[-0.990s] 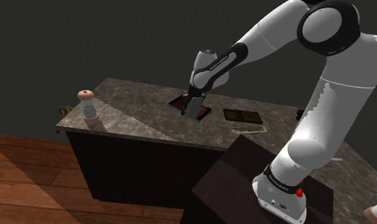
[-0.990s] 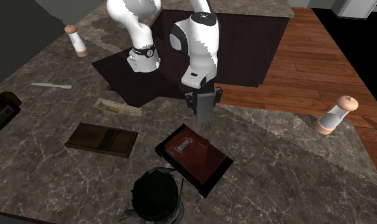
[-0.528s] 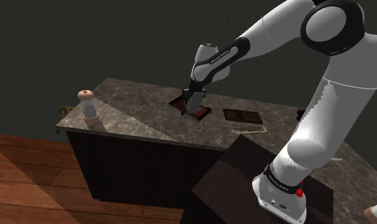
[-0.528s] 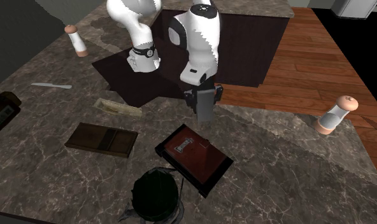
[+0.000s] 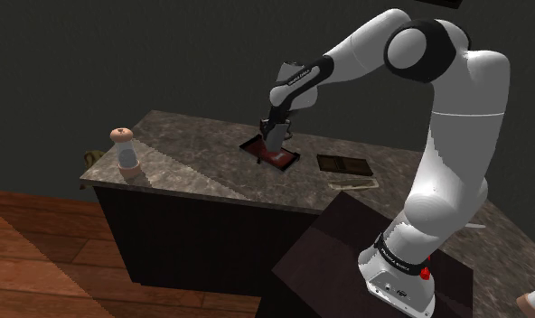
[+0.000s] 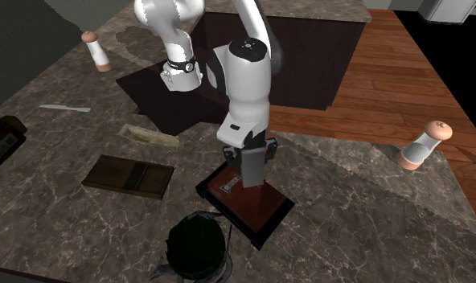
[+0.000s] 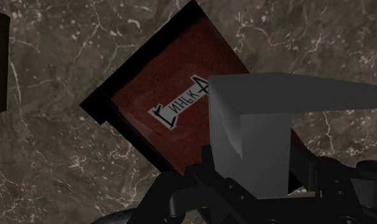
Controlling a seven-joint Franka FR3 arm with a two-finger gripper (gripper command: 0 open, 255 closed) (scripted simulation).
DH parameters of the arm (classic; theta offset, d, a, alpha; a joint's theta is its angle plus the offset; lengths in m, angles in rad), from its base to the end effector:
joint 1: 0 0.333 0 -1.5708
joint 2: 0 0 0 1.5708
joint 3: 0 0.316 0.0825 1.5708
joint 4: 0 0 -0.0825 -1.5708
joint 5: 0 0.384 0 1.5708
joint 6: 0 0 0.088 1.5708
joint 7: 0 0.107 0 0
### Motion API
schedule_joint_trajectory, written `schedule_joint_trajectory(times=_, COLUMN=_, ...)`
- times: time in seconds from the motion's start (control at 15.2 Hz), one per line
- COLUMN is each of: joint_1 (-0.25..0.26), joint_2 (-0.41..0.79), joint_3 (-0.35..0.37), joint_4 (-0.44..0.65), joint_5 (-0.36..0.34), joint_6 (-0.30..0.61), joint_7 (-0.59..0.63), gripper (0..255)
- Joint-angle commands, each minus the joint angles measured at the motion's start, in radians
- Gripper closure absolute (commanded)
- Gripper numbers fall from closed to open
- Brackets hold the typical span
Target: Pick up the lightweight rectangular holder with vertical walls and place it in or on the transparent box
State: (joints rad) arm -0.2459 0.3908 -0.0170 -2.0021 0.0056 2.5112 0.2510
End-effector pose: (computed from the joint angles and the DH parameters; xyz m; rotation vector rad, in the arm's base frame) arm 0.5973 -0.1604 0.2728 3.0287 -0.8001 0.1856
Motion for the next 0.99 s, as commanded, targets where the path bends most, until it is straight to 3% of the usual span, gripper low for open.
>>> schedule_joint_trajectory(times=0.0, joint_1=-0.027, joint_2=0.06, joint_3=-0.004, joint_4=0.079, joint_5=0.01, joint_6=-0.018, joint_7=-0.037, gripper=255)
schedule_joint_trajectory(times=0.13, joint_1=-0.046, joint_2=0.112, joint_3=-0.005, joint_4=0.15, joint_5=0.016, joint_6=-0.037, joint_7=-0.061, gripper=255)
schedule_joint_trajectory(times=0.53, joint_1=-0.047, joint_2=0.169, joint_3=-0.003, joint_4=0.148, joint_5=0.017, joint_6=0.022, joint_7=-0.062, gripper=255)
schedule_joint_trajectory(times=0.92, joint_1=-0.047, joint_2=0.169, joint_3=-0.003, joint_4=0.148, joint_5=0.017, joint_6=0.022, joint_7=-0.062, gripper=255)
